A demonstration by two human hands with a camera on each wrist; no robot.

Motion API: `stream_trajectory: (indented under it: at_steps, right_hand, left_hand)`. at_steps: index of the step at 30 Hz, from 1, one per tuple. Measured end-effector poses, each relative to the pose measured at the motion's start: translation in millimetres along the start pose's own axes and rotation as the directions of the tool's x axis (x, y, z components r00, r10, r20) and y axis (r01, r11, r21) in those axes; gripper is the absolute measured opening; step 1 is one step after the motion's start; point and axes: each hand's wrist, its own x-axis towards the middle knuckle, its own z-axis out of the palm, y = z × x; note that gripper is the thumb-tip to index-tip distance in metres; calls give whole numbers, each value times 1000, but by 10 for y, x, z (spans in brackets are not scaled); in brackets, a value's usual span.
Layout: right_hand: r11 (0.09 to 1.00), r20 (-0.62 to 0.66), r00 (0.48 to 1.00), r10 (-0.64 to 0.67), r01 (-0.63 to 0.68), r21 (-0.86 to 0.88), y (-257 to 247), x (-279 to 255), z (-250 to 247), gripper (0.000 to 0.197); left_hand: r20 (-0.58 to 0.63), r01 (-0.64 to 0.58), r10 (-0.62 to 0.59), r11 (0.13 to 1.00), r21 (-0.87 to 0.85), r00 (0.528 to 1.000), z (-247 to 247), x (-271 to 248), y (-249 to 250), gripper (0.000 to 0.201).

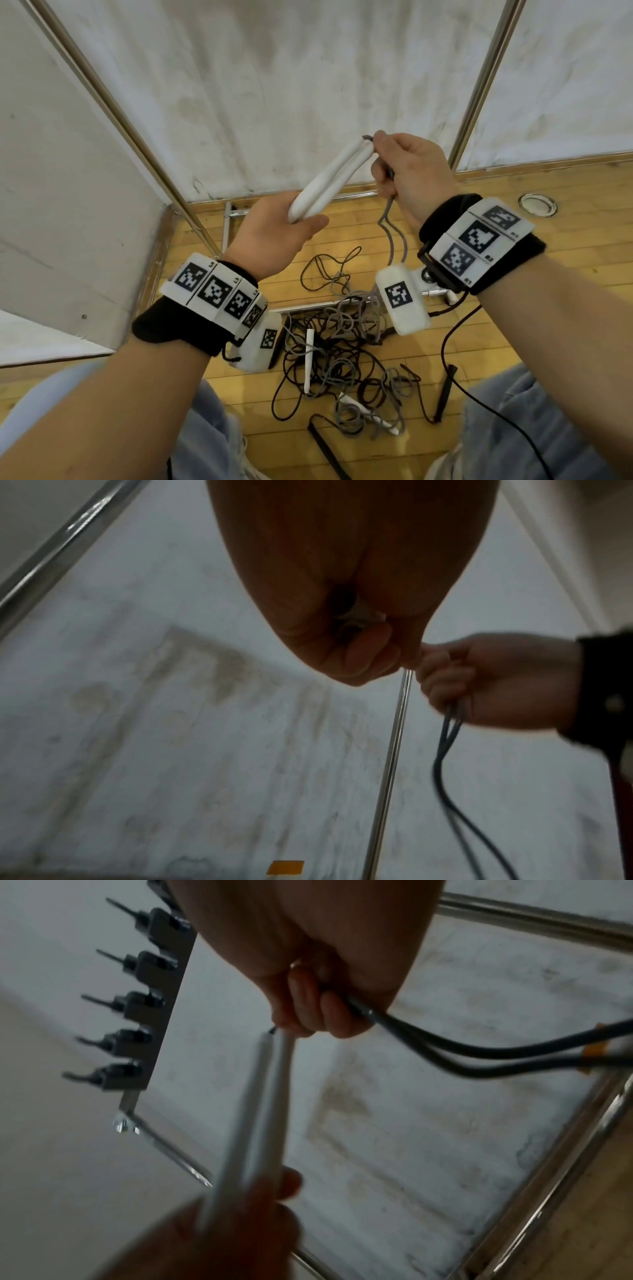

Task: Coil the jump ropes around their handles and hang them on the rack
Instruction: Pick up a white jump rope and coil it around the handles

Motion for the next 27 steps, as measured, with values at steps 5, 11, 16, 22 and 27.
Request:
stream_trajectory:
  at_steps: [5, 11, 16, 22, 27]
  right_hand:
    - [949, 104, 992, -69, 97, -301, 149, -41, 82, 37]
    - [844, 300, 949, 95, 83, -530, 297, -87, 162, 25]
    - [968, 325, 912, 250, -225, -113, 331, -221, 297, 26]
    - [960, 359, 894, 269, -217, -178, 344, -383, 415, 37]
    - [911, 434, 879, 198, -2, -412, 441, -429, 522, 41]
  left_hand:
    - [-37, 49, -62, 958, -284, 997, -59, 5, 92, 20]
    - [-92, 115, -232, 744, -659, 968, -78, 61, 144, 13]
    - [-106, 167, -356, 656, -736, 928, -76, 136, 104, 15]
    - [-184, 197, -433, 696, -690, 882, -95, 162, 27, 18]
    - [-190, 195, -419, 717, -670, 888, -12, 147, 46, 14]
